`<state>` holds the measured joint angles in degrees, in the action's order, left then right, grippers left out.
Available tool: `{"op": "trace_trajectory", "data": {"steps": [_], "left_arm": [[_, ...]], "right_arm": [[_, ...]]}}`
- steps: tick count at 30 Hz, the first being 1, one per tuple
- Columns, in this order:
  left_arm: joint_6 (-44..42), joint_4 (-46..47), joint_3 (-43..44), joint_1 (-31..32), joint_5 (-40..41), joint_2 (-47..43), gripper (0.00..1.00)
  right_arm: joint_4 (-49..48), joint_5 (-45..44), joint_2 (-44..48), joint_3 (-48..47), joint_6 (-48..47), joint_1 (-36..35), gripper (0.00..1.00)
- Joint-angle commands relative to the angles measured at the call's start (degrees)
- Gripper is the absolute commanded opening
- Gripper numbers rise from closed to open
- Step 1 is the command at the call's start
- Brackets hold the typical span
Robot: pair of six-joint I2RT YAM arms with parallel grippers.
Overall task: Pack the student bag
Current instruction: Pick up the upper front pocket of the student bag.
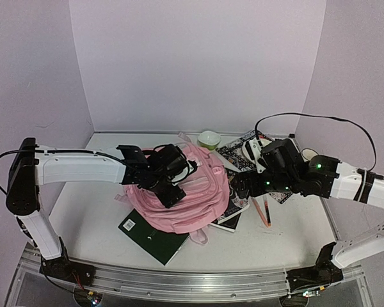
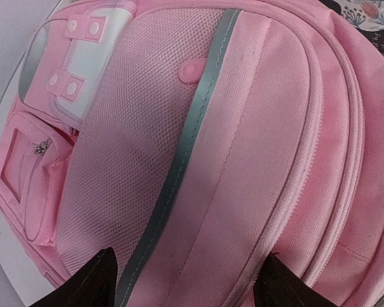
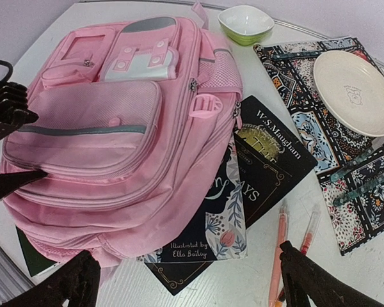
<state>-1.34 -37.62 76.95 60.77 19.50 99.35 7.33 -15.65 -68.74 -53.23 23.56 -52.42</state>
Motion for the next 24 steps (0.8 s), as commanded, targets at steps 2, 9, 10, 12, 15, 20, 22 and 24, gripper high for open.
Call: {"op": "trace_trajectory", "data": {"steps": [2, 9, 10, 12, 15, 20, 22, 24], "left_arm": [[-0.6, -0.8, 4.8, -0.2, 8.5, -0.4, 0.69], [0.8, -1.5, 6.5, -0.6, 6.5, -2.2, 0.61], [0.8, -1.8, 6.4, -0.8, 6.7, -2.0, 0.60], [0.8, -2.3, 6.7, -1.1, 7.0, -1.6, 0.59], [2.4, -2.8, 7.3, -1.6, 7.4, -1.3, 0.58], [2.9, -4.2, 9.4, -2.6, 6.4, -1.5, 0.58], [3.1, -4.5, 10.0, -3.3, 5.0, -1.5, 0.58], [3.1, -4.7, 10.0, -3.8, 4.6, -0.9, 0.57]], "right_arm": [[1.9, -2.5, 1.0, 0.8, 1.5, 0.0, 0.98], [2.7, -3.2, 0.7, 0.7, 2.4, 0.0, 0.98], [2.9, -3.1, 0.6, 0.7, 2.6, 0.0, 0.98], [3.1, -2.9, 0.5, 0.7, 2.9, 0.0, 0.98], [3.5, -2.9, 0.6, 0.8, 3.2, 0.0, 0.98], [3.8, -3.1, 1.2, 1.3, 3.5, 0.0, 0.98], [3.9, -3.0, 1.3, 1.5, 3.6, 0.0, 0.98], [4.0, -3.0, 1.3, 1.6, 3.8, 0.0, 0.98]]}}
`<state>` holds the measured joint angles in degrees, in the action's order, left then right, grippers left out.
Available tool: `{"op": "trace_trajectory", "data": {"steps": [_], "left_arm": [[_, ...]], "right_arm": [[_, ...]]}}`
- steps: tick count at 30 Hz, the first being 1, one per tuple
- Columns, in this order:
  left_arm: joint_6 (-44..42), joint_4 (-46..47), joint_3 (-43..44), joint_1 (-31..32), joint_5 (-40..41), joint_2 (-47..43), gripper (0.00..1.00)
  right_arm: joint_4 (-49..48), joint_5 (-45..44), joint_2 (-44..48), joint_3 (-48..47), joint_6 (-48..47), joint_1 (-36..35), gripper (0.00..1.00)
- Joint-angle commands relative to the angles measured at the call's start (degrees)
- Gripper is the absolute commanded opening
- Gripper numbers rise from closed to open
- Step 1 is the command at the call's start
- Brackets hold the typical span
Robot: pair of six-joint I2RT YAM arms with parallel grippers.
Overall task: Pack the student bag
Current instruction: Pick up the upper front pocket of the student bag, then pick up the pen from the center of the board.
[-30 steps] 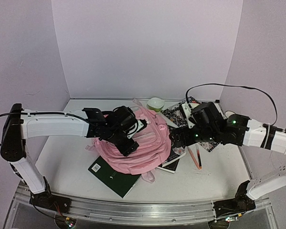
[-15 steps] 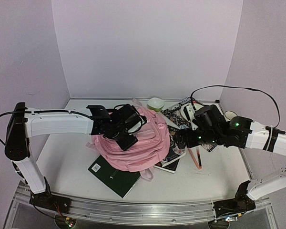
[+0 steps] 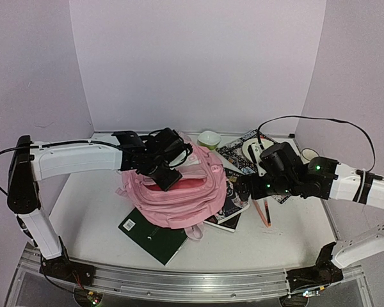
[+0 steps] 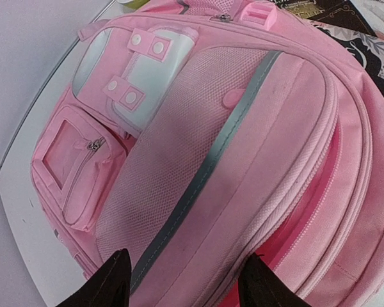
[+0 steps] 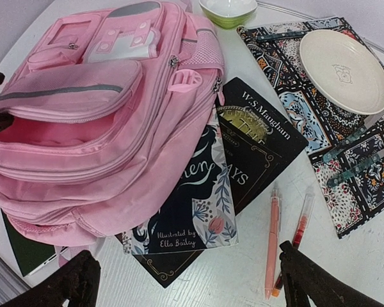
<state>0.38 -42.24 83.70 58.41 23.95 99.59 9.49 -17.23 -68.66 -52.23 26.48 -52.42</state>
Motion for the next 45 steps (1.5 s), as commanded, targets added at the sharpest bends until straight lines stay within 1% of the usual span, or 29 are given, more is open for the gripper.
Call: {"op": "trace_trajectory", "data": {"steps": [1, 6, 9, 13, 16, 21, 25, 30, 33, 39, 41, 45], "left_arm": [[1.3, -0.2, 3.1, -1.6, 0.2, -0.7, 0.57], [0.4, -0.5, 2.0, -1.7, 0.4, 1.6, 0.54], [0.1, -0.4, 2.0, -1.7, 1.0, 2.6, 0.48], [-0.3, -0.4, 3.6, -1.7, 0.7, 2.6, 0.34], [-0.3, -0.4, 4.4, -1.7, 1.6, 2.4, 0.22], [-2.6, -0.3, 5.7, -1.6, 7.0, 1.3, 0.01], [-3.9, -0.2, 7.5, -1.6, 10.5, 0.9, 0.00], [-5.7, 0.4, 9.3, -1.1, 17.3, 0.6, 0.00], [-6.5, 2.1, 9.2, -0.5, 20.9, -0.3, 0.00], [-5.6, 6.9, 6.6, 0.3, 23.1, -3.3, 0.00], [-4.6, 8.1, 5.9, 0.5, 22.7, -4.1, 0.00], [-3.7, 9.8, 4.9, 0.7, 21.0, -5.2, 0.00]], "right_arm": [[1.8, -1.5, 1.2, 0.7, 0.9, 0.0, 0.98], [2.4, -3.0, 1.0, 0.9, 1.8, 0.0, 0.98], [3.8, -4.7, 0.5, 0.8, 3.0, 0.0, 0.98], [6.7, -7.4, -1.0, 0.3, 5.4, 0.5, 0.98], [8.3, -6.1, -3.0, 0.1, 6.1, 2.2, 0.98], [12.0, -4.9, -7.2, -0.2, 7.4, 5.5, 0.98], [14.1, -4.4, -10.3, -0.2, 7.4, 8.5, 0.98], [15.2, -2.1, -13.2, 0.6, 8.3, 13.3, 0.98], [15.2, -0.7, -14.7, 1.0, 8.6, 15.7, 0.95], [15.0, 0.5, -19.2, 0.9, 8.1, 19.0, 0.76], [14.5, 1.3, -21.0, 1.1, 8.0, 20.2, 0.67], [12.5, 4.0, -24.4, 1.4, 7.6, 21.9, 0.55]]}}
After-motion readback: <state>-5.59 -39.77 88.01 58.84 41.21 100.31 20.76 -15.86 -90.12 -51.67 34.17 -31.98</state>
